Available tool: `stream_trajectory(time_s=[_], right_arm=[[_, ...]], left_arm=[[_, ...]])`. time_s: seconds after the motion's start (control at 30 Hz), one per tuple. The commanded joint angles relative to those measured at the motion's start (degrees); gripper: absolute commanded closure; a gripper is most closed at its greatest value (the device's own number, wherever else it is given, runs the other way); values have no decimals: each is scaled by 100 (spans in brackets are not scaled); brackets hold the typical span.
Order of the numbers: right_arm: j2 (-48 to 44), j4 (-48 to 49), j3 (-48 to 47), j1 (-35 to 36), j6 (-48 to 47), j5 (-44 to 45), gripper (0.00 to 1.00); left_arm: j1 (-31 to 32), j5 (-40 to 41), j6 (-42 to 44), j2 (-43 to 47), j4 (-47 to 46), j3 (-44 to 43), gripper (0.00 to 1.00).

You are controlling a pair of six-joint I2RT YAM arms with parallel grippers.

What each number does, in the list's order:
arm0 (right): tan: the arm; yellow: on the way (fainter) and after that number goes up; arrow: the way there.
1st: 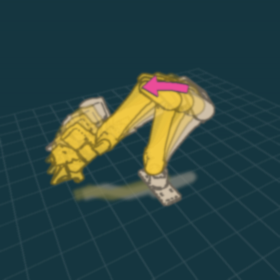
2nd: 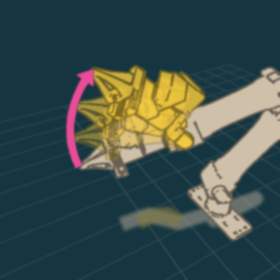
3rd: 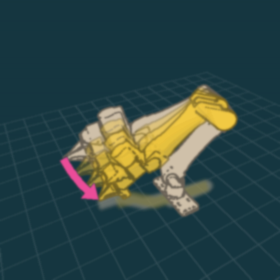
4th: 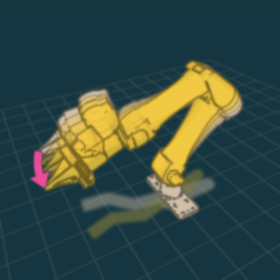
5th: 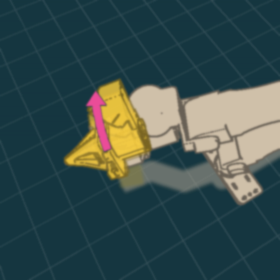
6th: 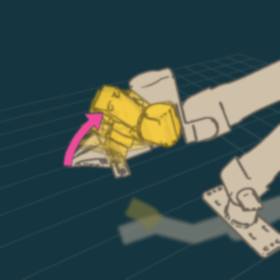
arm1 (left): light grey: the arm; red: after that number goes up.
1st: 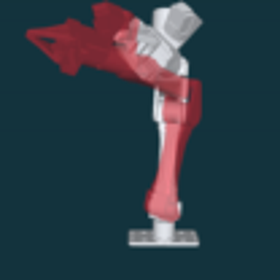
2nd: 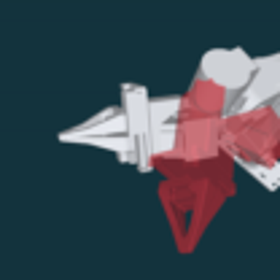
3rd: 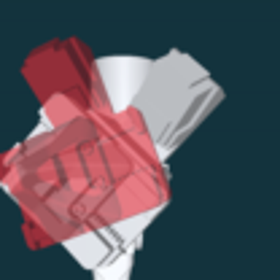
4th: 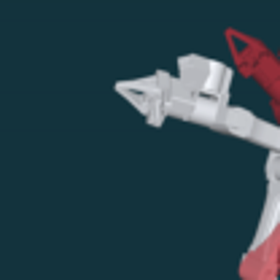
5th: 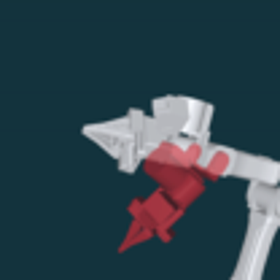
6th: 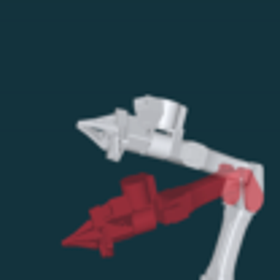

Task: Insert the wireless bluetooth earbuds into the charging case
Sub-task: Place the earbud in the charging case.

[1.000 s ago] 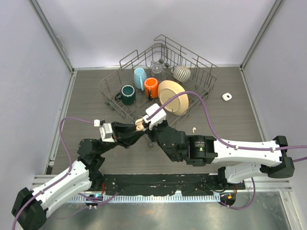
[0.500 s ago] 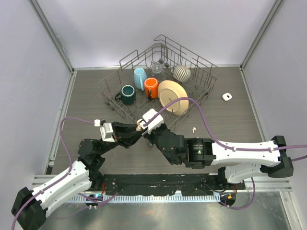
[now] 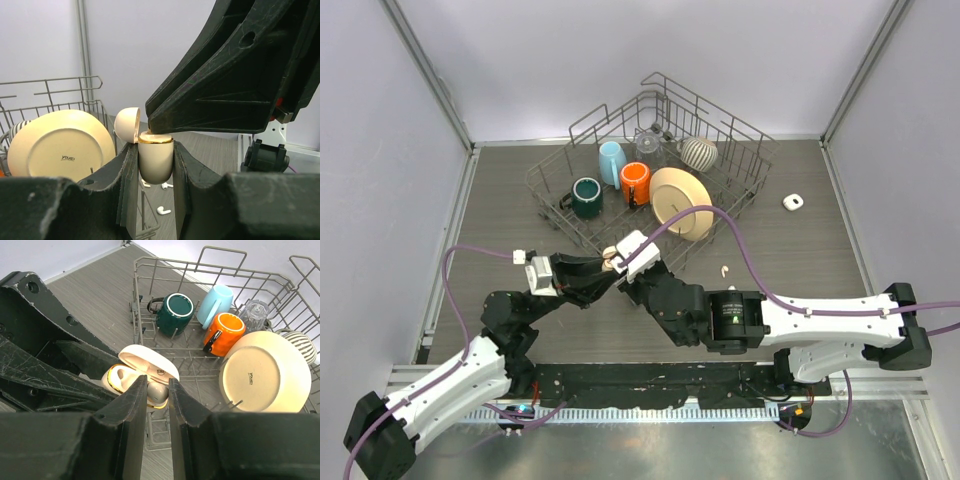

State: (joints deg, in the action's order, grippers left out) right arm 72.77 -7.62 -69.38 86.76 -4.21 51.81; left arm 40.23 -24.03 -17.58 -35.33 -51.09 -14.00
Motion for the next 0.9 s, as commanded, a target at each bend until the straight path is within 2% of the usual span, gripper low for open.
stream_trajectory(time_s=[0.0, 0.03, 0.07, 0.13, 0.33, 0.63, 0.73, 0.87], right_arm=[[-140, 103, -110, 95, 323, -206, 70], [-158, 85, -154, 87, 376, -215, 67], [-176, 85, -180, 87, 412, -224, 58], [-272, 120, -207, 95, 612, -268, 45], [-649, 401, -251, 78, 973, -251, 28], [-1230, 428, -418, -124, 1510, 162, 18], [-1309, -124, -540, -281, 2001, 540, 17], [-1309, -1142, -646, -711, 2932, -10, 17]], left_arm=[[-6, 188, 80, 70, -525, -182, 100], [-6, 162, 71, 62, -525, -182, 100], [-6, 145, 71, 53, -525, -182, 100], [-6, 127, 80, 44, -525, -182, 100], [-6, 65, 45, 53, -516, -156, 100], [-6, 118, -8, 176, -577, -51, 100], [-6, 118, -26, 228, -683, -15, 100], [-6, 100, -17, 264, -866, 29, 100]])
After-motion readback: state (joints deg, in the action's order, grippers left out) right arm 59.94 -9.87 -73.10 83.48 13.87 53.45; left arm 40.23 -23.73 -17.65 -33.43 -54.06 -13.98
